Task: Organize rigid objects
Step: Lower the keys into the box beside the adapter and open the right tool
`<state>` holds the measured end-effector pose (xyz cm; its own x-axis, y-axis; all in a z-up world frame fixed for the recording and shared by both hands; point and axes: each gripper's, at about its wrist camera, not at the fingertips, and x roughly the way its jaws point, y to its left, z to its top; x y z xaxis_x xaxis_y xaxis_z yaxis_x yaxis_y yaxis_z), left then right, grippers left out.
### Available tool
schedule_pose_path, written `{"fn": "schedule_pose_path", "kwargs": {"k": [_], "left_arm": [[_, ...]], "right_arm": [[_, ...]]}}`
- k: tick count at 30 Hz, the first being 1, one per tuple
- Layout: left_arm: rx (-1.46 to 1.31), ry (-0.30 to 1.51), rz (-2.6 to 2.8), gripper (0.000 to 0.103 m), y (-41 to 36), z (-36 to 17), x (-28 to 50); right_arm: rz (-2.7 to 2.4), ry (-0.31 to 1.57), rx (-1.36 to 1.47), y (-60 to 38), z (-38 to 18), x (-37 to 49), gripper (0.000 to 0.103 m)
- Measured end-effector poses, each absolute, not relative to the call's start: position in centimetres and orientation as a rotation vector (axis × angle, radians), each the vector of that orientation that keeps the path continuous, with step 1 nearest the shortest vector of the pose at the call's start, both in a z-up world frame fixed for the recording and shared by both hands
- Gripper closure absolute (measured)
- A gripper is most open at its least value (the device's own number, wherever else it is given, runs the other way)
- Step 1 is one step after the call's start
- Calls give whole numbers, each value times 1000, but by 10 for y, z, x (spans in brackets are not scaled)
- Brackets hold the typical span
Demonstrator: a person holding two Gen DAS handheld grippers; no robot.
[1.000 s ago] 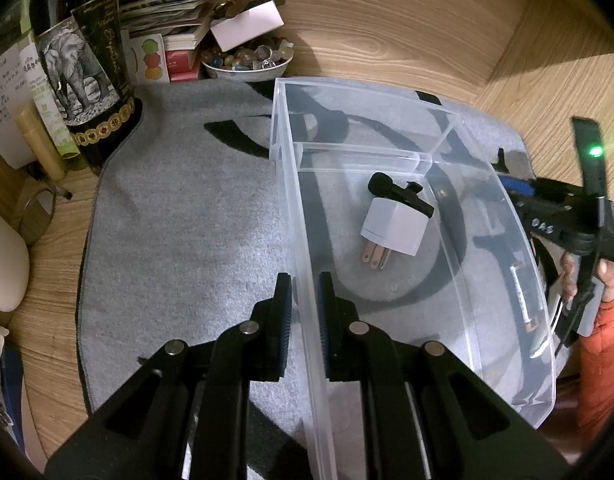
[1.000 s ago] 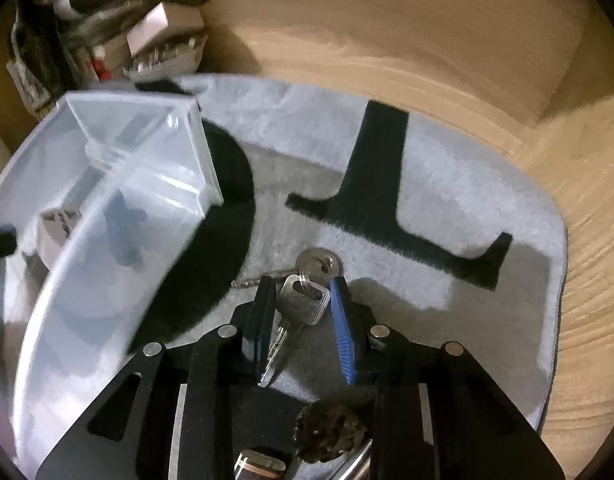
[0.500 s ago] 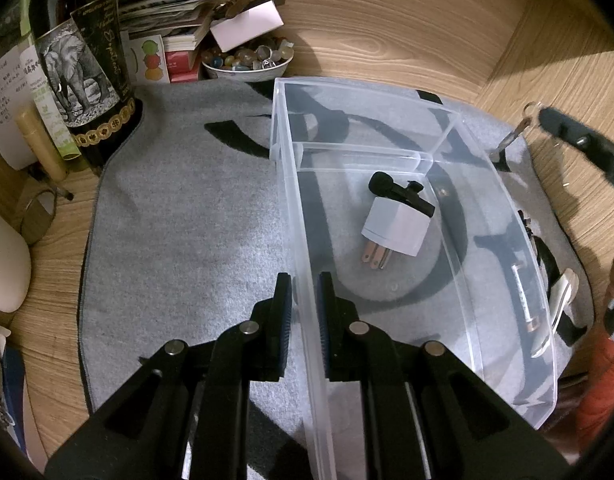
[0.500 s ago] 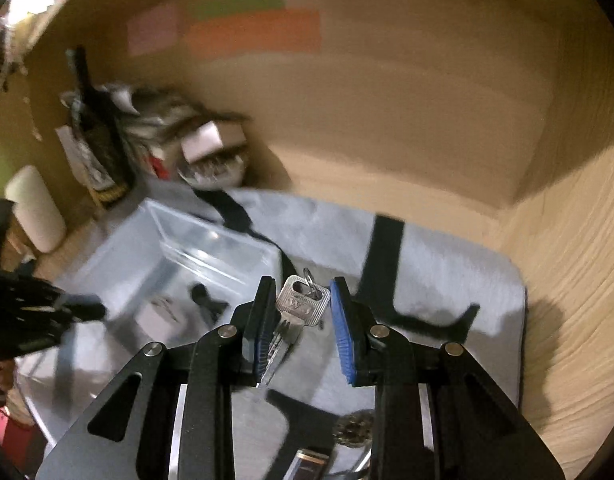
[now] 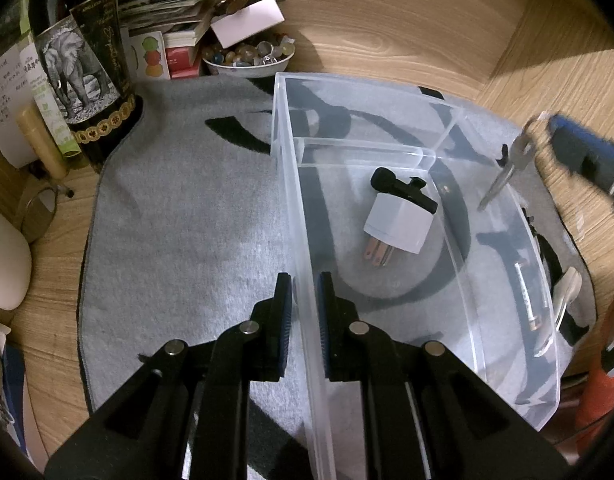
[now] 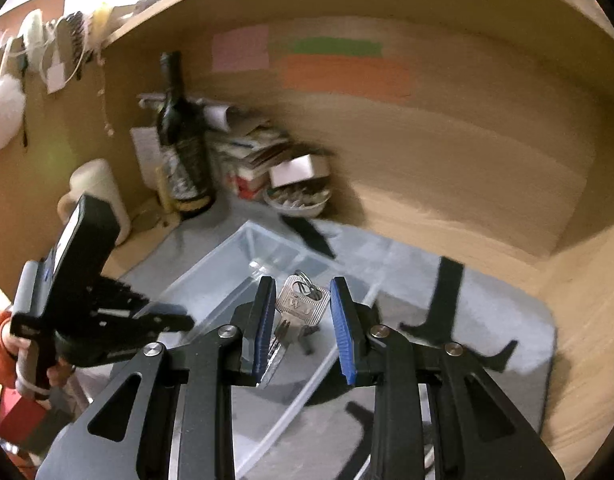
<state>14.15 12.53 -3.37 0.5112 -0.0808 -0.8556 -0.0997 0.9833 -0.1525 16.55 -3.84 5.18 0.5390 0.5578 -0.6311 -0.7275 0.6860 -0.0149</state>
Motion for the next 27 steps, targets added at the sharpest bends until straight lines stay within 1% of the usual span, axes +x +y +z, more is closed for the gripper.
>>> {"fn": "schedule_pose_path", "kwargs": {"k": [9,17,18,20,23,27], "left_arm": [[-181,1039,8,92,125,-35,142],[-191,1048,11,92,125,-37,144],[-191,1048,11,92,125,-37,144],[-190,1050,11,92,125,-37,145],[-189,1050,11,92,125,-37,145],[-187,1043,8,92,125,-35,145]], "right_arm": [[742,761,-387,-17,-1,177,77],[707,755,-422,-12,-7,181,77],[709,755,-424,-12,-6,181,75],[714,753,-418,-14,-4,180,67],[712,721,-390,-23,6,175,59],[680,683,-359,-38,22,173,57]]}}
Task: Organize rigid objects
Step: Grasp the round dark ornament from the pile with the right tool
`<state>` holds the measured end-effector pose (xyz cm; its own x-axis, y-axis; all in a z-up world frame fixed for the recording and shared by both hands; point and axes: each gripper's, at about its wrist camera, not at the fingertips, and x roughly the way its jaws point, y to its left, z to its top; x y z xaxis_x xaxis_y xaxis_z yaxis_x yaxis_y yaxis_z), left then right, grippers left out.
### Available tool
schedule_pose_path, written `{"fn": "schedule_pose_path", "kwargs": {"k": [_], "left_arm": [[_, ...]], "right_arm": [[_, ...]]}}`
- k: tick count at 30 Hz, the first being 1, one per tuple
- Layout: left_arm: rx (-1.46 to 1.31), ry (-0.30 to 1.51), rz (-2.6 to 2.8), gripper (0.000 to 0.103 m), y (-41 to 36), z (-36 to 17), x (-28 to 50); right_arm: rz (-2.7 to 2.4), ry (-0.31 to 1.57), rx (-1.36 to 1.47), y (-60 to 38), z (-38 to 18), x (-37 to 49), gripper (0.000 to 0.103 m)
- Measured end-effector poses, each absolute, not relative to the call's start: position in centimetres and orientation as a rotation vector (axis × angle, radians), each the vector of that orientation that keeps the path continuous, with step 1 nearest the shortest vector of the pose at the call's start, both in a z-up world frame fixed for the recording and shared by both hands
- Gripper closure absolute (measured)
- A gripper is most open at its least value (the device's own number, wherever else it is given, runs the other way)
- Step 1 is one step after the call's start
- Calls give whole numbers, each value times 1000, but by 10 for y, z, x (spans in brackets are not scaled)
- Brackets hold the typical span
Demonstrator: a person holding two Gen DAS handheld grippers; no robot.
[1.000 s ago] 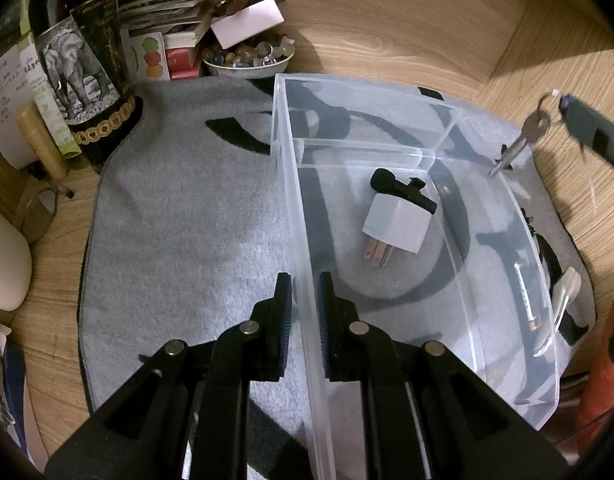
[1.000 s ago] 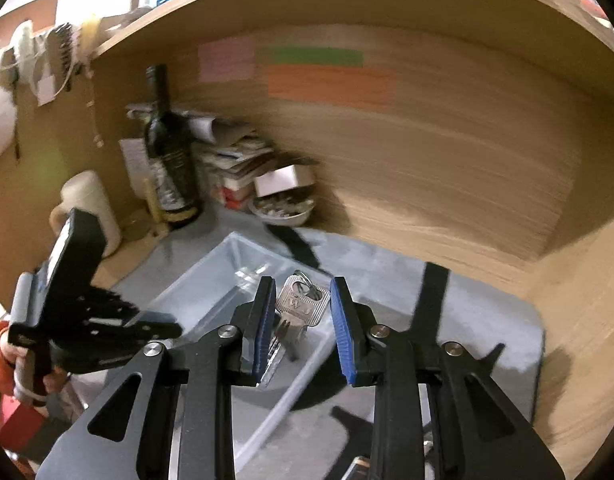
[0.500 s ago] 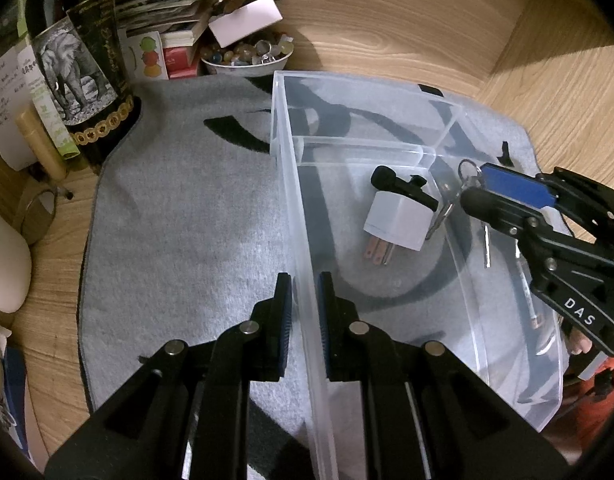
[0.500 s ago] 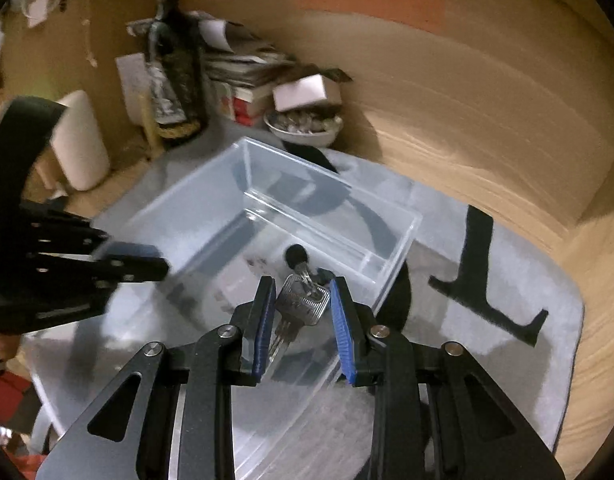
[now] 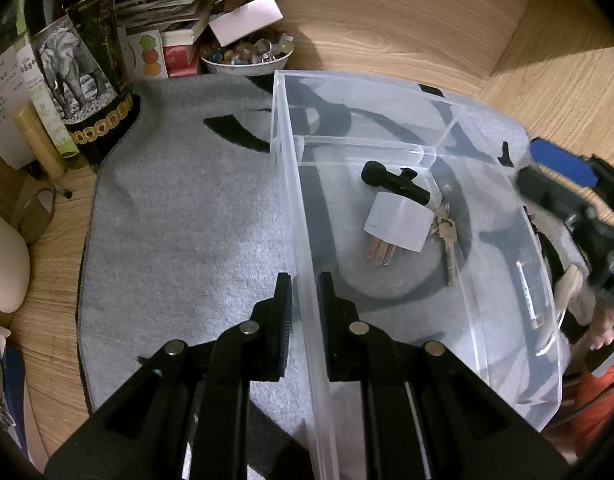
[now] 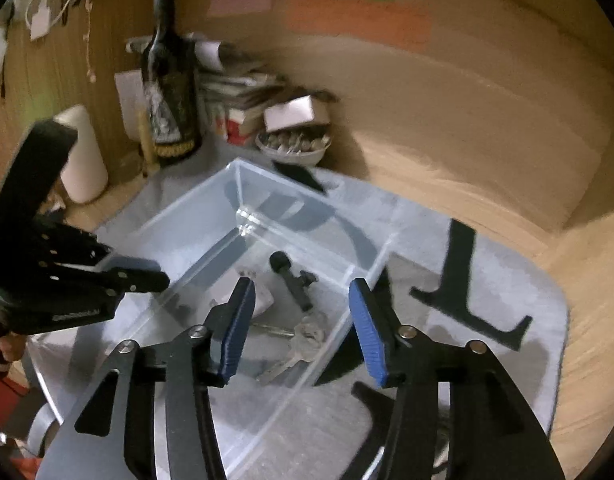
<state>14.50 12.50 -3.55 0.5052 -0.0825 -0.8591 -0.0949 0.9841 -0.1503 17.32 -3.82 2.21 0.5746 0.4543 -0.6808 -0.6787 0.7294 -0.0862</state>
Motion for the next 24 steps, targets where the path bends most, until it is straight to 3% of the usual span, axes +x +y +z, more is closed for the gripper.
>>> {"fn": "schedule_pose_path", "kwargs": {"k": [10,24], "left_arm": [[-178,1040,12,92,123,-35,144],[-184,1038,10,92,123,-36,144]], "right_arm": [[551,674,-282,-94,40,180,53],[411,888,-339,-139,-32,196,53]]}}
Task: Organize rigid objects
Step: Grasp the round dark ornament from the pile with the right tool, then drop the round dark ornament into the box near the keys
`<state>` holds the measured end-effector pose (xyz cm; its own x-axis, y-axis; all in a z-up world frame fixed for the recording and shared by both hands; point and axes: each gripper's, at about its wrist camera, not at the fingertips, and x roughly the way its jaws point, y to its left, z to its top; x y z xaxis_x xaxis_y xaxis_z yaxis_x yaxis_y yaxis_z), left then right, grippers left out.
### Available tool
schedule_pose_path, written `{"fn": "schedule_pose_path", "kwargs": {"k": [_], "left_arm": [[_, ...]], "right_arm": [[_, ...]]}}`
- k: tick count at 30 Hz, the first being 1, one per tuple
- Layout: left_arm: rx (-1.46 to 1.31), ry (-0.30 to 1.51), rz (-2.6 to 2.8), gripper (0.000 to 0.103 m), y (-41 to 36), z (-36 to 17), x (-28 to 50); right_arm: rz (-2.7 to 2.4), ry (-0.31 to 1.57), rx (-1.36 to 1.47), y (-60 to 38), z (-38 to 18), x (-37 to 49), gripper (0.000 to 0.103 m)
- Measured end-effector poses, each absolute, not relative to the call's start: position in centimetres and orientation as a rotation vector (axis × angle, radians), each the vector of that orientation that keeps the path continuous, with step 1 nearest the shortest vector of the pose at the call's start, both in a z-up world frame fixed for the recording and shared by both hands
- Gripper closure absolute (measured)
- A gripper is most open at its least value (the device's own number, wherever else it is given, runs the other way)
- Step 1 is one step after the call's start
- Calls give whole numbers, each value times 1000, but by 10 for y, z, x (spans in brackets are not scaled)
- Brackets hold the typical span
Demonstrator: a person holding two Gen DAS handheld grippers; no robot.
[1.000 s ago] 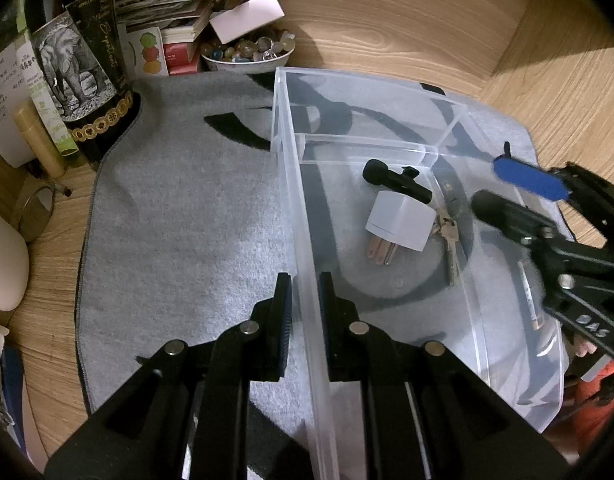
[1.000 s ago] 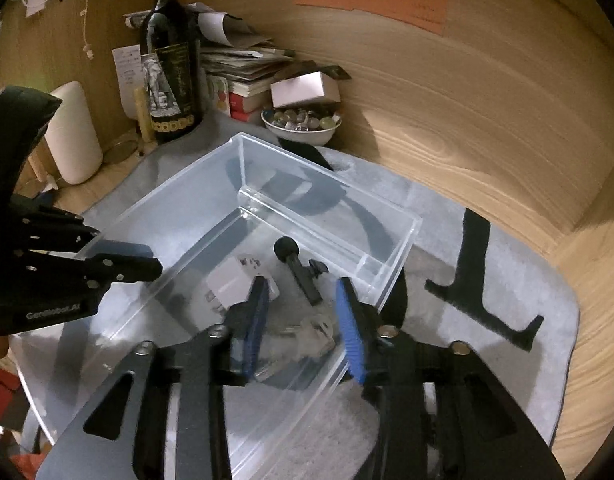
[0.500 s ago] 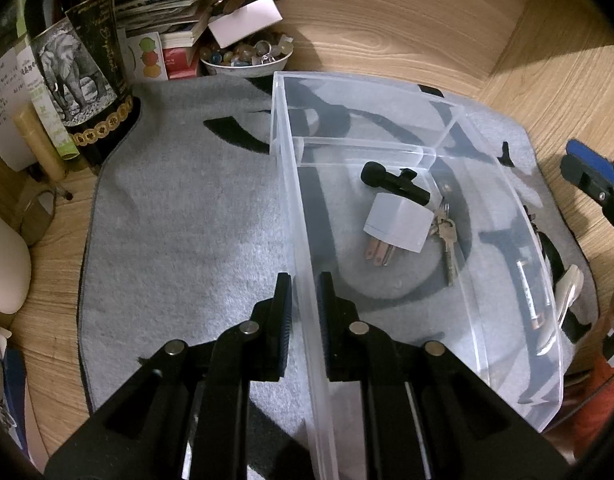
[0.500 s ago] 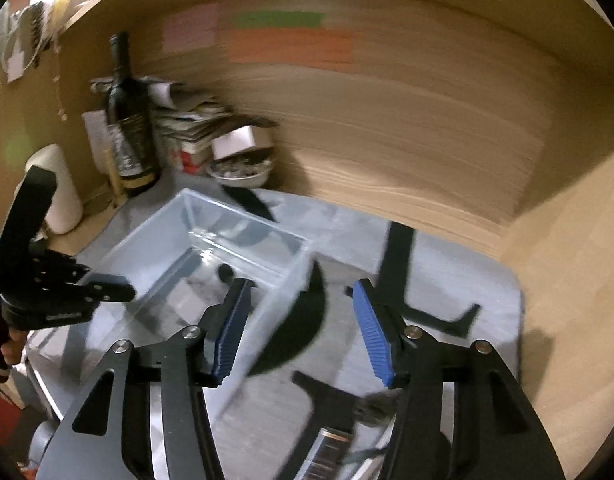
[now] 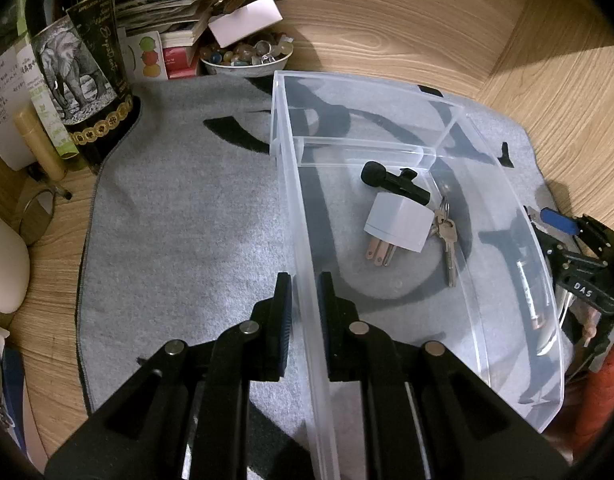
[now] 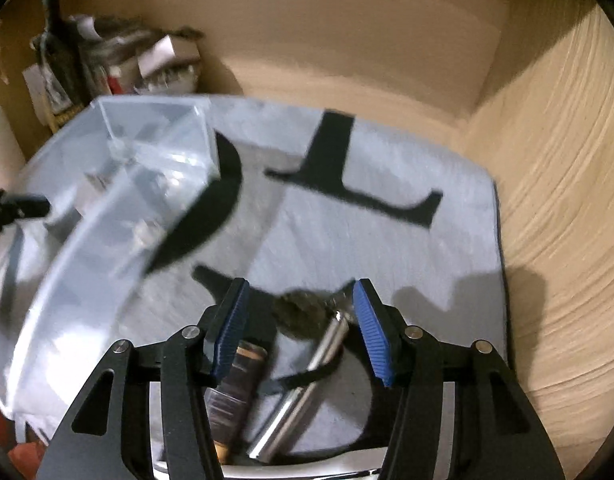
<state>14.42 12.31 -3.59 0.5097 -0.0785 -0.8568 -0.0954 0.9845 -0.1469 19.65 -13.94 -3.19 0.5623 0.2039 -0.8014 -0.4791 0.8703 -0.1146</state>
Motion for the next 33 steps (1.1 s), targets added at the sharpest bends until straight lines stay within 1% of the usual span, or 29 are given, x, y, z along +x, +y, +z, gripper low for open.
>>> {"fn": "schedule_pose_path", "kwargs": {"k": [3,4,6,7,8,11,13,24,33], "left_arm": [[-183,1038,11,92,123,-36,144],[-183,1038,11,92,123,-36,144],[-186,1039,10,92,123,-36,144],[-186,1039,10,92,123,-36,144],[-186,1039,10,92,123,-36,144],[-186,1039,10,92,123,-36,144],[-187,1039,10,92,123,-36,144],[-187,1039,10,92,123,-37,144],[-188,1039,10,92,123,-37,144]], "right_arm": [[419,894,-349,-140,-35,196,53],[424,886,-354,-139,-35,195,55],[439,884,-376,-134,-35,195,64],[447,889,-386,-132,-36,194,73],[453,895,-391,-130,-38,195,78],[451,884,-400,-127,-38,194,79],[459,877,-391,-128,-35,192,84],[488,778,-309,-126,3,186,84],[606,658,-289,-88,43,171,84]]}}
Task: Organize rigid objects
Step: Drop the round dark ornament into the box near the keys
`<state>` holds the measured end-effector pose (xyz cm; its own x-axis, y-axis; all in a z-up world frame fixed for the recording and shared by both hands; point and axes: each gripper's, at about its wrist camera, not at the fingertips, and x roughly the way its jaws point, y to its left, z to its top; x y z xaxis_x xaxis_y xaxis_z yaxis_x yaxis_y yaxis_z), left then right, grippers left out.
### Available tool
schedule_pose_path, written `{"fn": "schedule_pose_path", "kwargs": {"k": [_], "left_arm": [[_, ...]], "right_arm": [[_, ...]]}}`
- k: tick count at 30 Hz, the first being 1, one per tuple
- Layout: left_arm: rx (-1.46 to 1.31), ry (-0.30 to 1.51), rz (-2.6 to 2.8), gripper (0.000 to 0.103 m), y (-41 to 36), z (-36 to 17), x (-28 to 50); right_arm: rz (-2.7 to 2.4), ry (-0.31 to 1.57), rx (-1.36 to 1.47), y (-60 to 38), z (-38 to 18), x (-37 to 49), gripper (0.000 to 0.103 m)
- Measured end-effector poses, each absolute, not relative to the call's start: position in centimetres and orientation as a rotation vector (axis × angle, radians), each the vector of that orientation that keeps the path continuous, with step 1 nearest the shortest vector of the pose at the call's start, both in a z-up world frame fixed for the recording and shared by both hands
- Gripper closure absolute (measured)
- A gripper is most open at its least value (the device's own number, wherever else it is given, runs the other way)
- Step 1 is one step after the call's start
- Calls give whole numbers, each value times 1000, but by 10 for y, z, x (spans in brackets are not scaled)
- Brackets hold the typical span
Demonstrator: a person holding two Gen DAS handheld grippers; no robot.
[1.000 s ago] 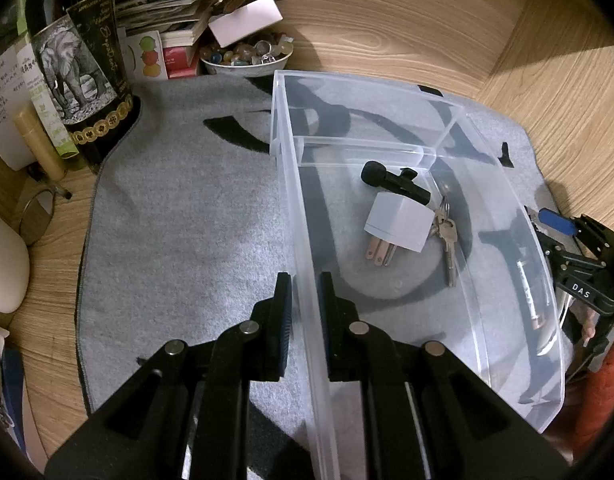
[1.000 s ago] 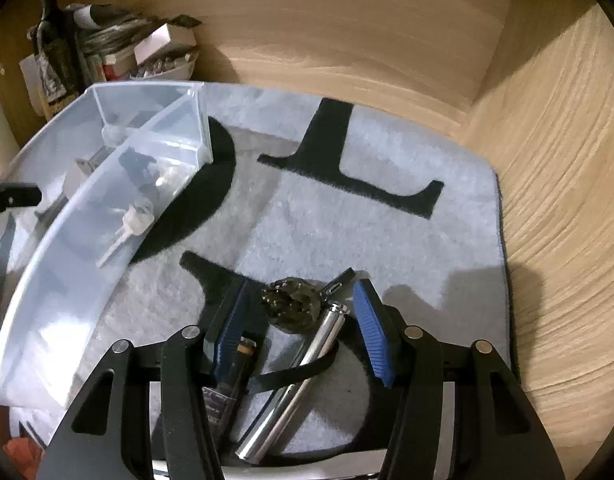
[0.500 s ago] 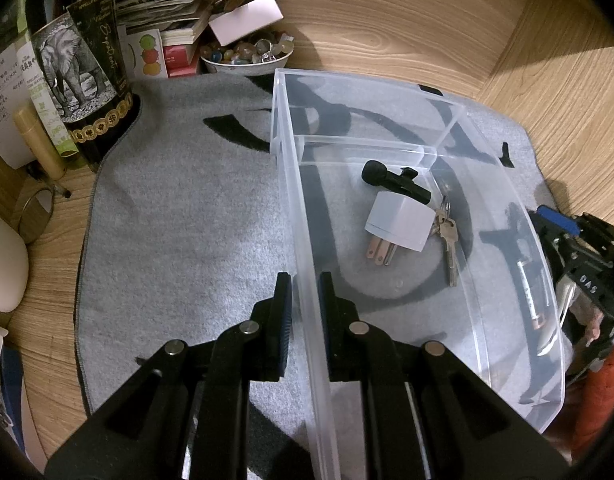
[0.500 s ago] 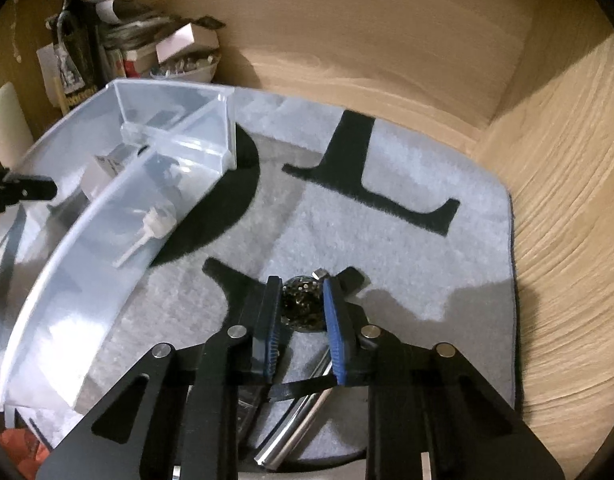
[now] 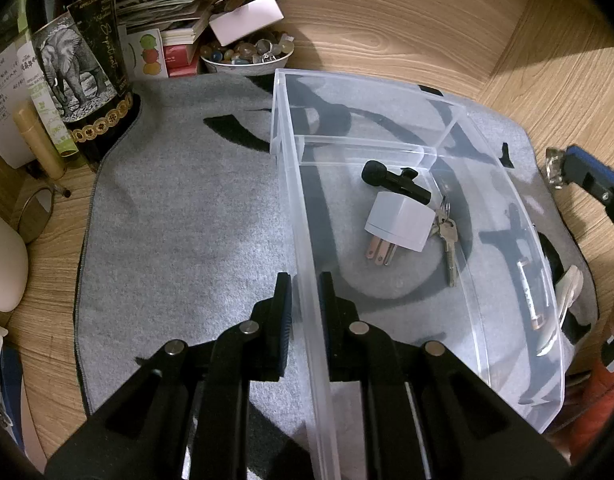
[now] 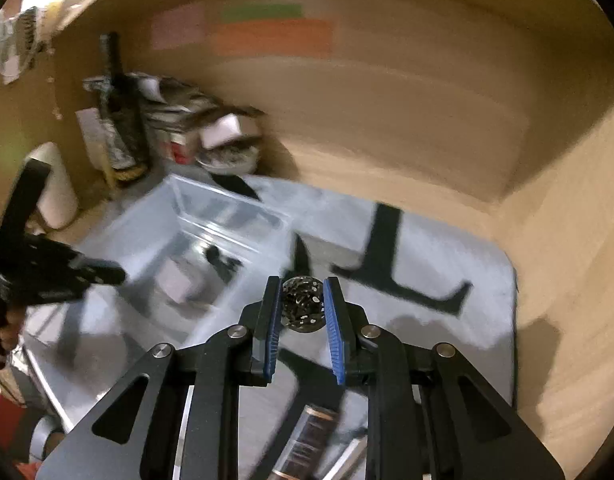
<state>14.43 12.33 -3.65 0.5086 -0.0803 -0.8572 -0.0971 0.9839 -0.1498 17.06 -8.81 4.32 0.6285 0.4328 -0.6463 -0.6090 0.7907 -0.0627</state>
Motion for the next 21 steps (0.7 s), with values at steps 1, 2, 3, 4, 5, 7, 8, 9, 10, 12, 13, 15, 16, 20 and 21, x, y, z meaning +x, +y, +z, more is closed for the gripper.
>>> {"fn": "schedule_pose_path", "kwargs": {"k": [1,2,3,4,5,7,8,9,10,12,13,15,16,20,21], "left_arm": [[-187,1039,10,92,123,-37,144],[-188,1039,10,92,123,-37,144],[-189,1038,10,92,123,-37,144],[-191,1038,10,92,123,-37,144],[-190,1039,10,92,123,-37,144],[-192,1038,10,92,124,-37,144],[-193,1038,9,92,124,-37,144],[-194,1038,9,92,124,-37,144],[-193,1038,9,92,124,-37,144],[-190,1038,9,92,124,-37,144],[-190,1038,9,92,124,-37,144],[-190,1038,9,92,124,-37,144],[-190,1038,9,92,124,-37,144],[-190,1038,9,92,124,-37,144],[-189,1038,9,92,124,-37,144]], "right_arm": [[621,647,-296,-82,45,168,84],[635,640,-302,-77,47,166,84],[656,635,-309,-69,48,164,84],[667,633,-314,-64,48,162,84],[679,632,-319,-59,48,160,84],[714,645,-323,-46,44,159,84],[726,652,-326,-40,42,158,84],[739,662,-330,-33,39,158,84],[756,676,-334,-27,34,158,84],[791,712,-333,-17,26,160,84],[808,734,-333,-11,21,160,84],[829,766,-349,-1,11,159,84],[834,775,-360,3,8,159,84],[829,805,-409,13,-4,159,84],[819,810,-422,15,-7,160,84]]}}
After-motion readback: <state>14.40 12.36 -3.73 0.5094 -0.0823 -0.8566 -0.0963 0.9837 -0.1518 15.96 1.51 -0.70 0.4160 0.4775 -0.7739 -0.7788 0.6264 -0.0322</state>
